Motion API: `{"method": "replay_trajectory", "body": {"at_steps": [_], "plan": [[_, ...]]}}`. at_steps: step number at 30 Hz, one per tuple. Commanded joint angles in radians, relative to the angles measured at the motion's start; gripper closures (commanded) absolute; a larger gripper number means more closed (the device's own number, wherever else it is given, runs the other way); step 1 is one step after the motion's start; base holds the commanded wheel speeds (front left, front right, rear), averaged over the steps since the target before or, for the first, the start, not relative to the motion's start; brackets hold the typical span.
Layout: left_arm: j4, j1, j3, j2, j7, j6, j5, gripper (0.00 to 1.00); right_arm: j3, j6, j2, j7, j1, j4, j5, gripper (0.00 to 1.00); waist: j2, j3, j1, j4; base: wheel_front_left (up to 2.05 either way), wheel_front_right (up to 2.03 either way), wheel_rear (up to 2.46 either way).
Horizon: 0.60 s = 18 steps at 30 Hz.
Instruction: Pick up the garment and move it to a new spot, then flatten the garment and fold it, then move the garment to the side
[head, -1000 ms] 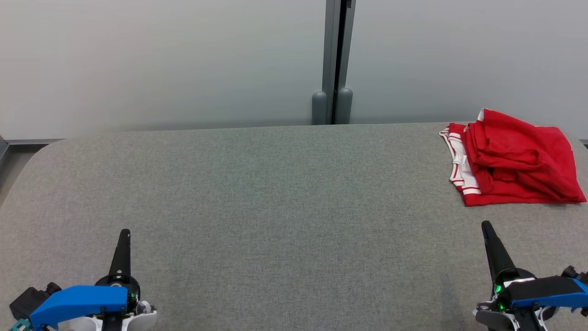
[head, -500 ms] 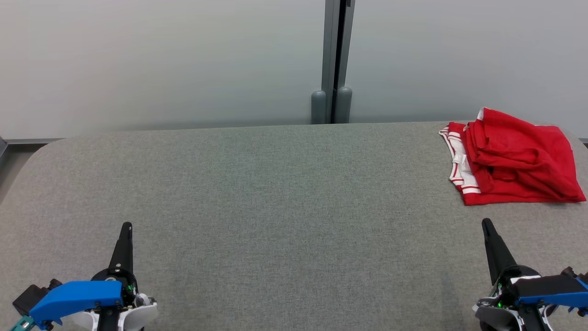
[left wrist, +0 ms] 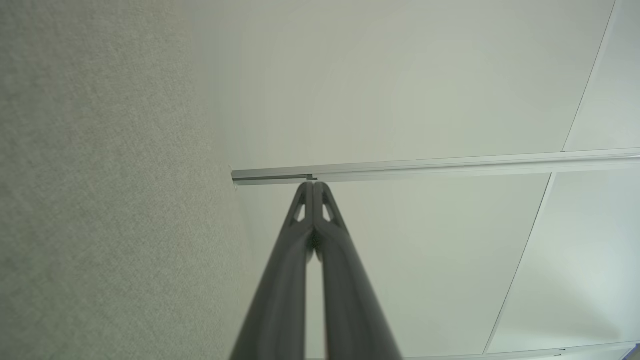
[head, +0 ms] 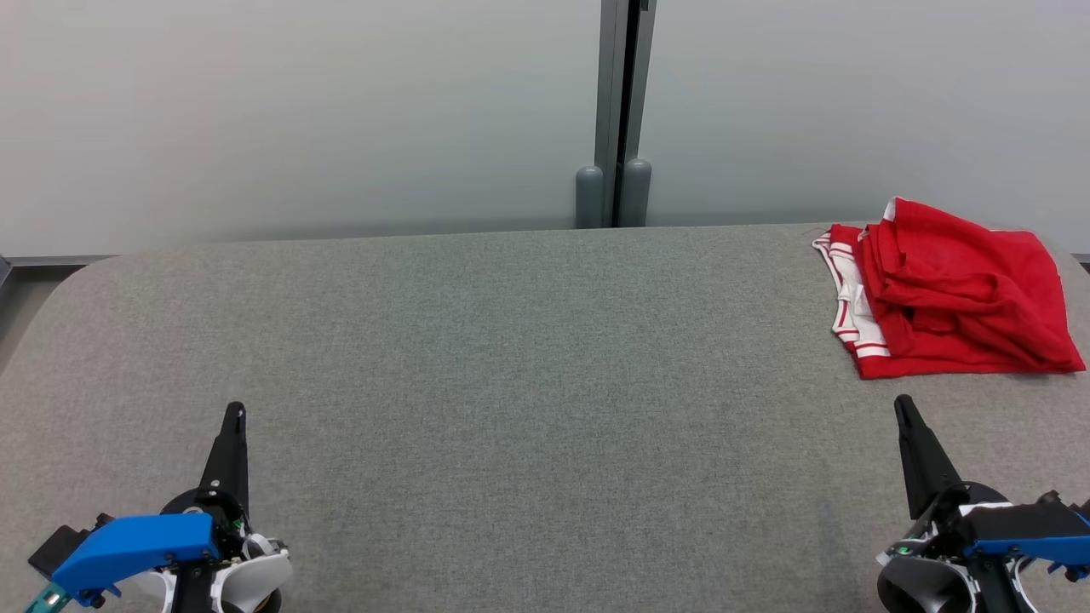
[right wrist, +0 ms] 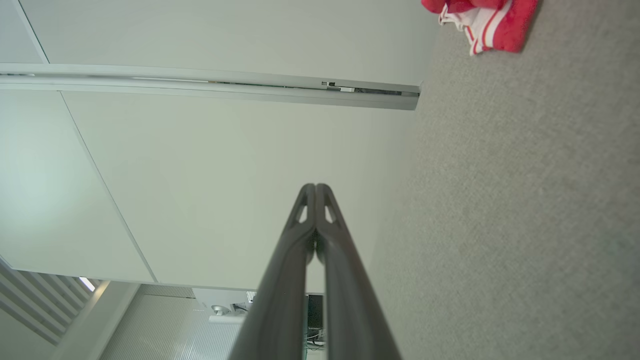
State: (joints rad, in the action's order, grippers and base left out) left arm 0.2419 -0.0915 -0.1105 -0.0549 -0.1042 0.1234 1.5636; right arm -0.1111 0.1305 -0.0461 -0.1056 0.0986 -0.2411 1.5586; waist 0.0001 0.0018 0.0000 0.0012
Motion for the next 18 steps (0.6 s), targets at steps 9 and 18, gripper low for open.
{"method": "replay_trajectory", "body": {"at_steps": [9, 18], "plan": [[0.005, -0.024, -0.006, 0.007, -0.014, 0.011, 0.051, 1.00, -0.005, 0.000, -0.007, -0.011, 0.018, -0.005, 0.055, 1.00, -0.0001, 0.001, 0.0000, -0.001, 0.00, 0.00, 0.00], [0.005, -0.024, -0.005, 0.007, -0.013, 0.011, 0.051, 1.00, -0.004, 0.000, -0.007, -0.011, 0.016, -0.005, 0.055, 1.00, -0.0001, 0.001, 0.0000, -0.001, 0.00, 0.00, 0.00]]}}
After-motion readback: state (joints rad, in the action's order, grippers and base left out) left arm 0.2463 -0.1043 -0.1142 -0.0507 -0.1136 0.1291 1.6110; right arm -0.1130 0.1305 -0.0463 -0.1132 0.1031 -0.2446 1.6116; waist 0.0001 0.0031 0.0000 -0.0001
